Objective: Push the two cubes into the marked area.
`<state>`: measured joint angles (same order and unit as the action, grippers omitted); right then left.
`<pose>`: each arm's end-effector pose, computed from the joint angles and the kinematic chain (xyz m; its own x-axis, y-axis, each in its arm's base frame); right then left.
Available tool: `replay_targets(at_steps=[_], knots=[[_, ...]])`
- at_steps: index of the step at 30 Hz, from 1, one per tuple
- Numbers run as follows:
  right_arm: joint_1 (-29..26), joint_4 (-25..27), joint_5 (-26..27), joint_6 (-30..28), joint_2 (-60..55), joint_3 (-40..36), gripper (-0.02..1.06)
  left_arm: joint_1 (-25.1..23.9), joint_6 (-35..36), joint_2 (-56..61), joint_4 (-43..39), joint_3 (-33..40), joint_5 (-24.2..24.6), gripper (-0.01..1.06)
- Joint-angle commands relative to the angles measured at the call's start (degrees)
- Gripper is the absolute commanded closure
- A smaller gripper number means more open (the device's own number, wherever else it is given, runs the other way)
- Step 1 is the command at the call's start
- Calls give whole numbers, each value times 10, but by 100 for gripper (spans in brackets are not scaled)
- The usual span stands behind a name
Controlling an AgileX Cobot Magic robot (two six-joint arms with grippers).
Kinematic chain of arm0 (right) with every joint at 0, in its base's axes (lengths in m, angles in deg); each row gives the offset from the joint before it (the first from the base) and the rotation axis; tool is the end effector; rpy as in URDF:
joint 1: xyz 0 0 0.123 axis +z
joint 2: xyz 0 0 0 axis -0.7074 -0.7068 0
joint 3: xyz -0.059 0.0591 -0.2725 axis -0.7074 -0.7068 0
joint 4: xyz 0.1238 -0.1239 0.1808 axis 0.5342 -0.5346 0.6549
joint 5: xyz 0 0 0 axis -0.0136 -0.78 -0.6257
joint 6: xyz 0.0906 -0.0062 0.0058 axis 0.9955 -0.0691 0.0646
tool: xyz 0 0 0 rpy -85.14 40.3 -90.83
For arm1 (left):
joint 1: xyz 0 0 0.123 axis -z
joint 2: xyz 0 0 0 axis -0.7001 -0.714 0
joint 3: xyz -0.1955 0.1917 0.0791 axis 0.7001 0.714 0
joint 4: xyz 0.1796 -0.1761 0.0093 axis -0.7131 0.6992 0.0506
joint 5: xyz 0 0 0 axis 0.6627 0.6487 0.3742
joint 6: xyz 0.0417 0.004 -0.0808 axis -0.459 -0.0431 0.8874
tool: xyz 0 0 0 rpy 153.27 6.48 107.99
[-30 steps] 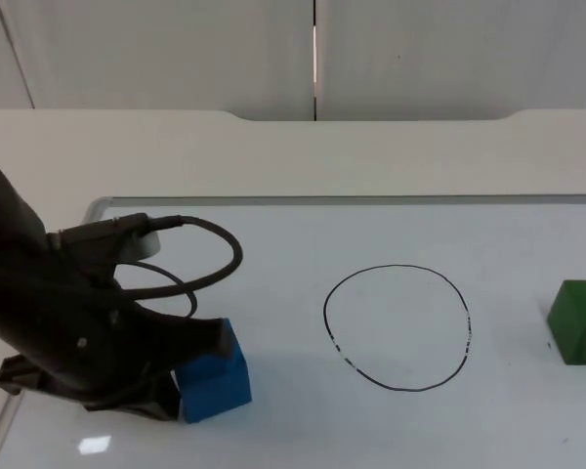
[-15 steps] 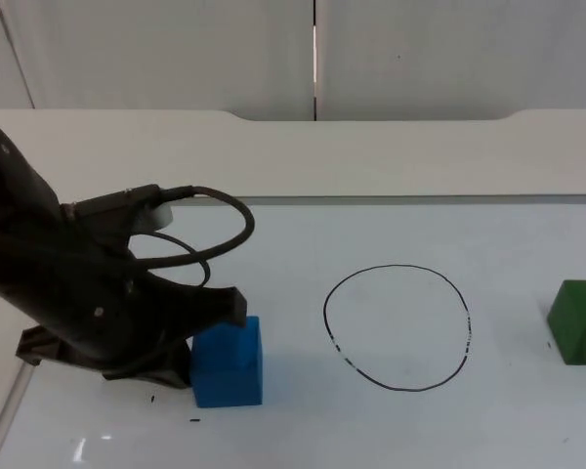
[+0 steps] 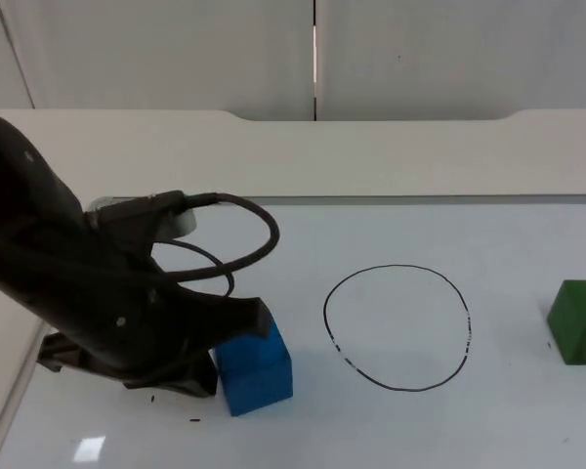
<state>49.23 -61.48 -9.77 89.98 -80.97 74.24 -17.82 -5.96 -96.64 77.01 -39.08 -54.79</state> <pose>-0.0064 -0.0083 0.2793 -0.4654 -0.0529 -0.8835 -0.0057 0.9984 -0.0568 0.2454 -0.1449 0.0954 -0.9741 0.0003 -0.2262 0.0787 0.9380 -0.3376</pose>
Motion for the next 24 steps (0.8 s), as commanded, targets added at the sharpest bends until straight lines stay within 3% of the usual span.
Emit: replay_targets(at_steps=[1,16,24], knots=[[-4,-2,4,0,2,0,-1,4,-1,-1,11,-2,-6,105],[-4,-2,4,0,2,0,-1,5,-8,-1,27,-3,-5,105],[-4,-2,4,2,2,0,-1,21,-14,-1,30,-3,-39,105]])
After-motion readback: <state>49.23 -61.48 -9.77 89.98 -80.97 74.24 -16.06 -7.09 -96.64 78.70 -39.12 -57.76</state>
